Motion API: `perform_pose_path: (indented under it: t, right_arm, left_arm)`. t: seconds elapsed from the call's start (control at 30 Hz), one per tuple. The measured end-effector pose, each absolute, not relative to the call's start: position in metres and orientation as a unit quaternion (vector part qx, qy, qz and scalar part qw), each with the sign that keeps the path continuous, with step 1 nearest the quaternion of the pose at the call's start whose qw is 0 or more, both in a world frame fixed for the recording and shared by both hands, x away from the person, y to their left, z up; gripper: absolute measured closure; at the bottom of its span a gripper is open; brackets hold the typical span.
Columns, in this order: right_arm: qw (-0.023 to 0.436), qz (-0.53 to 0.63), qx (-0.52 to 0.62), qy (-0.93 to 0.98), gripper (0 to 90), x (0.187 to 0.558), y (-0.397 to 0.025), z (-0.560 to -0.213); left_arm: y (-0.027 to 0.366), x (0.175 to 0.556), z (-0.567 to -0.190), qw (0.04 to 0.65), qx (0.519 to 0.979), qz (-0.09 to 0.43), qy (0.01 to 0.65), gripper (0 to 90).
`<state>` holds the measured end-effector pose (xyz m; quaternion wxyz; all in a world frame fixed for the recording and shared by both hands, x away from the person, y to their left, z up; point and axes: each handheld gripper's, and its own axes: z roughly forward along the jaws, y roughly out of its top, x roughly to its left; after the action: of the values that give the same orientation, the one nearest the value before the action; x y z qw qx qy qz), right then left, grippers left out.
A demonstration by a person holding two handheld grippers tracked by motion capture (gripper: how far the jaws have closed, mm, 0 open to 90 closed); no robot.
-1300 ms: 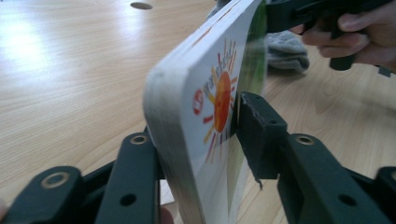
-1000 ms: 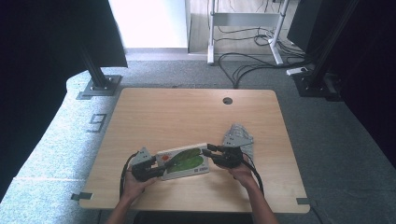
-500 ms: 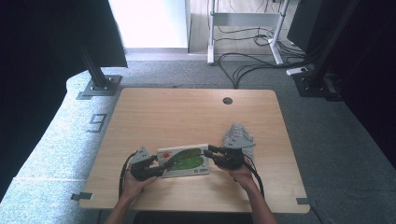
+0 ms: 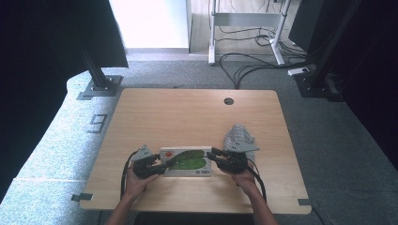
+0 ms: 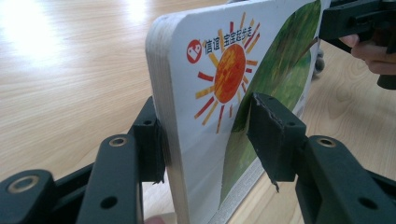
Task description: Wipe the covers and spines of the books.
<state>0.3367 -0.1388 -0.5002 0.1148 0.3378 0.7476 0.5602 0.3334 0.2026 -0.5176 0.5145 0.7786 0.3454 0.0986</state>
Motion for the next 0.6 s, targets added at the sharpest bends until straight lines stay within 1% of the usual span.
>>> perform_pose_path:
  t: [0.17, 0.47, 0.5, 0.53, 0.57, 0.6]
  right_arm:
    - [0.116, 0.558, 0.364, 0.736, 67.7, 0.337, -0.153, -0.501]
    - [0.113, 0.553, 0.390, 0.728, 65.5, 0.347, -0.152, -0.506]
    - [0.114, 0.551, 0.393, 0.727, 65.8, 0.348, -0.152, -0.508]
    - [0.118, 0.547, 0.396, 0.728, 72.4, 0.349, -0.152, -0.509]
    - [0.125, 0.543, 0.397, 0.729, 71.8, 0.350, -0.152, -0.511]
    - [0.120, 0.540, 0.396, 0.733, 71.9, 0.352, -0.150, -0.513]
  left_arm:
    - [0.189, 0.340, -0.518, 0.508, 0.787, 0.092, 0.338, 50.1]
    - [0.186, 0.343, -0.525, 0.469, 0.802, 0.112, 0.353, 44.7]
    - [0.186, 0.343, -0.526, 0.465, 0.803, 0.113, 0.355, 44.8]
    - [0.186, 0.344, -0.528, 0.459, 0.805, 0.109, 0.359, 43.6]
    - [0.187, 0.346, -0.530, 0.453, 0.807, 0.098, 0.367, 41.7]
    - [0.188, 0.348, -0.532, 0.453, 0.806, 0.088, 0.370, 39.4]
